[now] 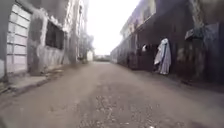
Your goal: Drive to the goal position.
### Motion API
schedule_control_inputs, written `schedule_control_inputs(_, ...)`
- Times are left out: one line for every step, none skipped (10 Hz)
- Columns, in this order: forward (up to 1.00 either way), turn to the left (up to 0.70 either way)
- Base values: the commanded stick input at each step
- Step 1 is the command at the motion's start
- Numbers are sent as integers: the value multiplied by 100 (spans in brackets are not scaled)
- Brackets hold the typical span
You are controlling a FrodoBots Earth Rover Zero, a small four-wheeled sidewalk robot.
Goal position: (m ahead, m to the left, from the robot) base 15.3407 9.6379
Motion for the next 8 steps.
schedule_control_inputs(50,0)
schedule_control_inputs(50,0)
schedule_control_inputs(50,0)
schedule_control_inputs(50,0)
schedule_control_inputs(50,0)
schedule_control_inputs(50,0)
schedule_control_inputs(50,0)
schedule_control_inputs(50,0)
